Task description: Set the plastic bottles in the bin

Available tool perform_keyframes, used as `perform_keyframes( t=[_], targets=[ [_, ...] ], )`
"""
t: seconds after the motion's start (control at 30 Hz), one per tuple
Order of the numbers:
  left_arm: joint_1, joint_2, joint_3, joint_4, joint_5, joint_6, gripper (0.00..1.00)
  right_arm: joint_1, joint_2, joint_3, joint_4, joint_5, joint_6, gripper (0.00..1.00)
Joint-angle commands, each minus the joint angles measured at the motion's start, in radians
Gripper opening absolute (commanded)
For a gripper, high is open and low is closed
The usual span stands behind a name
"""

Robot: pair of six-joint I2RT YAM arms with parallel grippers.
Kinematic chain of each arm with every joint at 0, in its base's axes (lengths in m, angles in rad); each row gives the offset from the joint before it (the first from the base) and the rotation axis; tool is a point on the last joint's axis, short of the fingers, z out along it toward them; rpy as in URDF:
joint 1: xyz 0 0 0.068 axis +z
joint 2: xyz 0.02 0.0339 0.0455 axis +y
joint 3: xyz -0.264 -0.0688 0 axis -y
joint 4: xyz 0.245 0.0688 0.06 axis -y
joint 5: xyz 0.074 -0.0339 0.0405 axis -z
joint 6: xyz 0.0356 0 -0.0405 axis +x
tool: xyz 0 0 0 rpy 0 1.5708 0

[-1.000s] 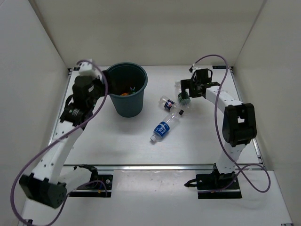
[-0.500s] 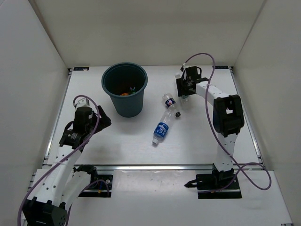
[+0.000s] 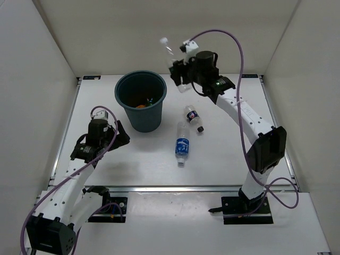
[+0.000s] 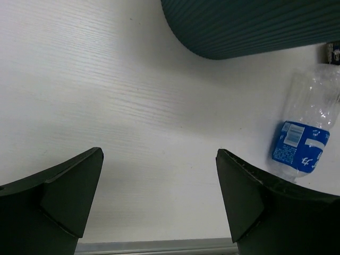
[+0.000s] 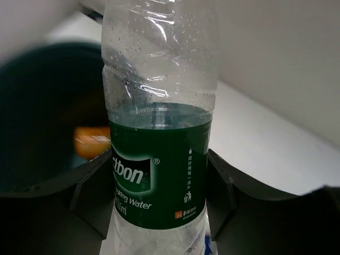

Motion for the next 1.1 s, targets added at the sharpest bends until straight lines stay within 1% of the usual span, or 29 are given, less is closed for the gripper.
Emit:
perform_keyframes(
  t=[0.0,0.07,0.1,0.13,0.17,0.2,0.23,0.27,0.33,0.4,0.43,0.5,0.57,0.6,0.73,0.8,0.83,0.87,0.93,1.0,1.03,1.07],
  targets=[
    [-0.015,0.008,-0.007,0.028,0.053,0.048,0.99,0.091,0.018,0.140,0.138,-0.155,0.012,0.28],
    [-0.021,0.004,-0.004,0.034,0.053,0.058,0.99,0.133,0.091,0.283,0.126,-0.248,0.049,0.28],
    [-0.023,0.003,-0.001,0.036,0.065,0.071,0.99,0.141,0.140,0.323,0.111,-0.259,0.063,0.29],
    [-0.018,0.005,-0.001,0.031,0.074,0.076,0.99,0.158,0.202,0.398,0.095,-0.282,0.068,0.29],
    [-0.032,0.005,0.000,0.034,0.091,0.084,0.98,0.165,0.223,0.438,0.082,-0.292,0.077,0.29],
    [-0.038,0.005,0.002,0.033,0.099,0.096,0.98,0.178,0.274,0.496,0.072,-0.305,0.098,0.31],
    [-0.053,0.007,0.008,0.037,0.102,0.090,0.99,0.190,0.303,0.512,0.072,-0.316,0.092,0.33],
    [-0.072,0.007,0.005,0.042,0.102,0.090,0.99,0.197,0.302,0.501,0.089,-0.333,0.098,0.42],
    [-0.096,0.020,0.023,0.037,0.097,0.097,0.98,0.210,0.303,0.463,0.135,-0.351,0.109,0.52],
    [-0.110,0.023,0.031,0.039,0.096,0.107,0.99,0.208,0.314,0.467,0.149,-0.338,0.124,0.57],
    [-0.109,0.022,0.032,0.036,0.102,0.113,0.98,0.208,0.320,0.467,0.151,-0.332,0.123,0.62],
    [-0.104,0.022,0.034,0.028,0.126,0.130,0.98,0.202,0.334,0.484,0.141,-0.344,0.120,0.63],
    [-0.106,0.031,0.038,0.011,0.123,0.148,0.99,0.204,0.334,0.510,0.128,-0.324,0.114,0.71],
    [-0.112,0.043,0.042,0.005,0.123,0.157,0.99,0.205,0.333,0.510,0.112,-0.309,0.117,0.73],
    [-0.153,0.063,0.054,0.007,0.116,0.157,0.99,0.205,0.302,0.504,0.068,-0.298,0.098,0.90],
    [-0.149,0.075,0.057,0.022,0.134,0.124,0.99,0.205,0.261,0.487,0.037,-0.287,0.101,0.94],
    [-0.156,0.097,0.058,0.019,0.145,0.108,0.99,0.192,0.245,0.457,0.016,-0.267,0.092,0.99],
    [-0.155,0.108,0.074,0.024,0.148,0.098,0.99,0.188,0.203,0.435,-0.009,-0.260,0.086,0.99],
    [-0.202,0.157,0.083,0.025,0.133,0.075,0.98,0.176,0.121,0.321,0.003,-0.202,0.077,0.99],
    [-0.254,0.184,0.095,0.056,0.123,0.064,0.98,0.152,-0.044,0.081,0.054,-0.137,0.086,0.99],
    [-0.289,0.207,0.098,0.063,0.117,0.039,0.98,0.130,-0.086,-0.044,0.102,-0.108,0.094,0.99],
    [-0.305,0.223,0.114,0.076,0.107,0.016,0.98,0.127,-0.174,-0.103,0.135,-0.097,0.113,0.99]
  ],
)
